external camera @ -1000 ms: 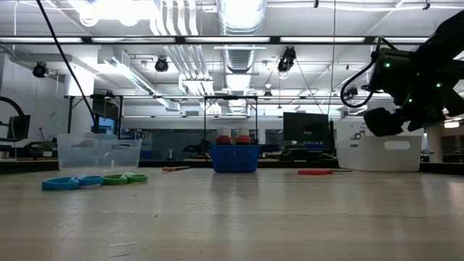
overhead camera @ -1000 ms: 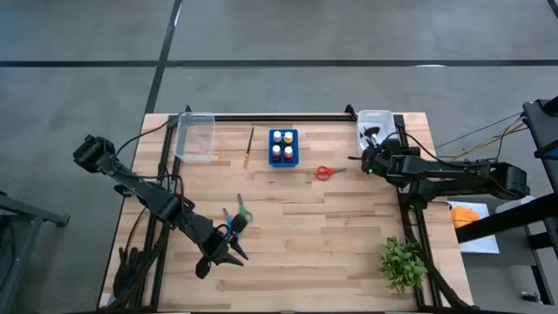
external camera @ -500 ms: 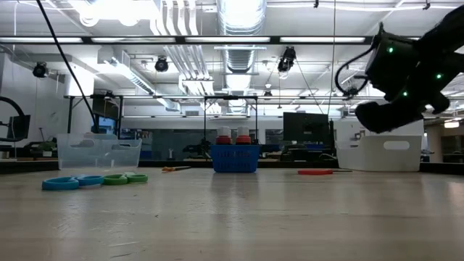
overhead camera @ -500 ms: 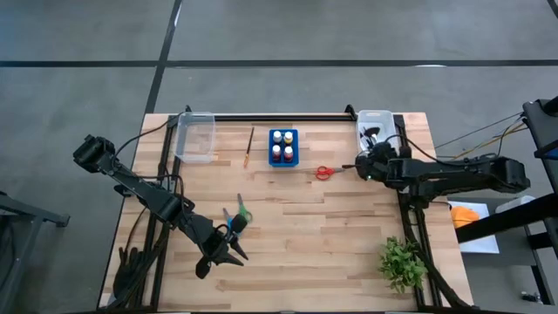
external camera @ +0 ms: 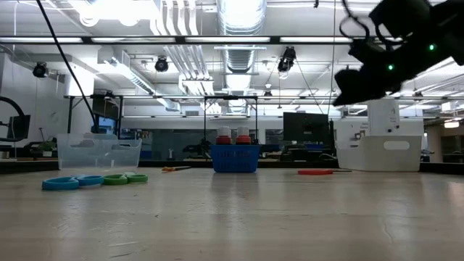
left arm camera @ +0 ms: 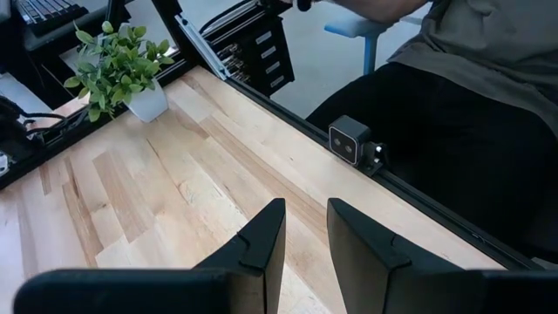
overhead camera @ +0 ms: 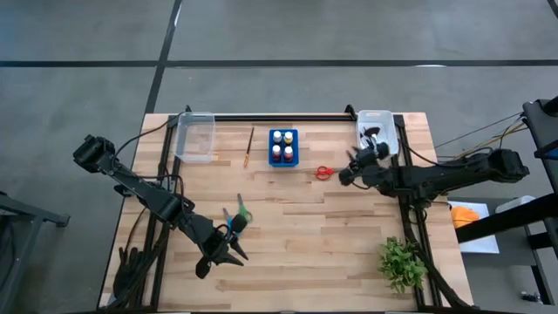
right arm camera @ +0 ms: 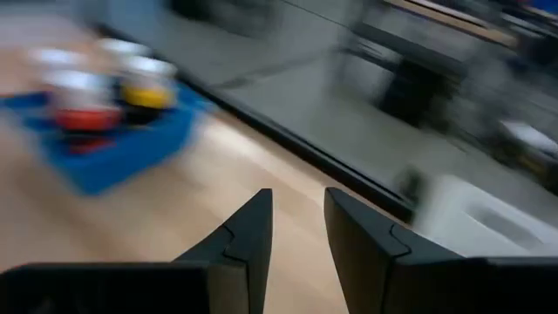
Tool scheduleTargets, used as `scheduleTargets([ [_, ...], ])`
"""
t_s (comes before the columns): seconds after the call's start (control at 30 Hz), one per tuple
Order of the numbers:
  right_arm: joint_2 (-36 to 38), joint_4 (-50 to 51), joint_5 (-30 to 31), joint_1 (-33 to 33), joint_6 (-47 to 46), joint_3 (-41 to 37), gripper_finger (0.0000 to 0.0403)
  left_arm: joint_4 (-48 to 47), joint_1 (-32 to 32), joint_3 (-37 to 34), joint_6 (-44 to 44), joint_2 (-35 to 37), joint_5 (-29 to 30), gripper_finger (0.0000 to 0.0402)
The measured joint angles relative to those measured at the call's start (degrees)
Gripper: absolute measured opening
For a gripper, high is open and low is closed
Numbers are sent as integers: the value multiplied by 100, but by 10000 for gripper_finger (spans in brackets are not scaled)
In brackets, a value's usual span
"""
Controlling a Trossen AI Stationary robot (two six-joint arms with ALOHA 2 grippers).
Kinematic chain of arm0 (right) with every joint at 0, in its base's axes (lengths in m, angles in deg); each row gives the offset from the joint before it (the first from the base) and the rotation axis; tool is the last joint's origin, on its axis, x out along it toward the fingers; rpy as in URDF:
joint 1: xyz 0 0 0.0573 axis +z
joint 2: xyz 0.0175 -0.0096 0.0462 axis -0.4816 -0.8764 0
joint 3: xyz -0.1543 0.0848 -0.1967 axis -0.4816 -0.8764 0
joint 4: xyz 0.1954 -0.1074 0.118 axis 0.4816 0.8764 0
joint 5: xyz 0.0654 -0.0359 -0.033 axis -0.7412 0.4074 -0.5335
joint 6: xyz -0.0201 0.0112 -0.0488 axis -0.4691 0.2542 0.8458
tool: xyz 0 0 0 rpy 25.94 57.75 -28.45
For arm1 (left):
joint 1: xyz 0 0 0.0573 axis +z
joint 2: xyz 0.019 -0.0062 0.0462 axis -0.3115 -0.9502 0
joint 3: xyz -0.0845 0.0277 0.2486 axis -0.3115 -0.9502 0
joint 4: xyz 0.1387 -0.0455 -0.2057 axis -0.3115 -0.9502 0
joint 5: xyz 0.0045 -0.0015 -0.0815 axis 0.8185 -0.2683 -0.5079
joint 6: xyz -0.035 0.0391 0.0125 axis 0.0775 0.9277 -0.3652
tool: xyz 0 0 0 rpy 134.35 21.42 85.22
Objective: Pick & Place Paint Supplies
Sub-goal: Put the black eyebrow brush into the white bin
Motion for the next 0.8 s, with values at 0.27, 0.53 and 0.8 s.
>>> scheduleTargets([
  [0.27,-1,-1713,-4116,134,2029,-70,102,-219,0,2,-124,0,22,95],
  [0.53,-1,-2147,-5962,134,2294,-72,102,-1297,1,2,-1528,0,2693,95],
  [0.8,-1,-2167,-5964,132,2311,-72,102,-2204,748,2,-3178,0,4720,95],
])
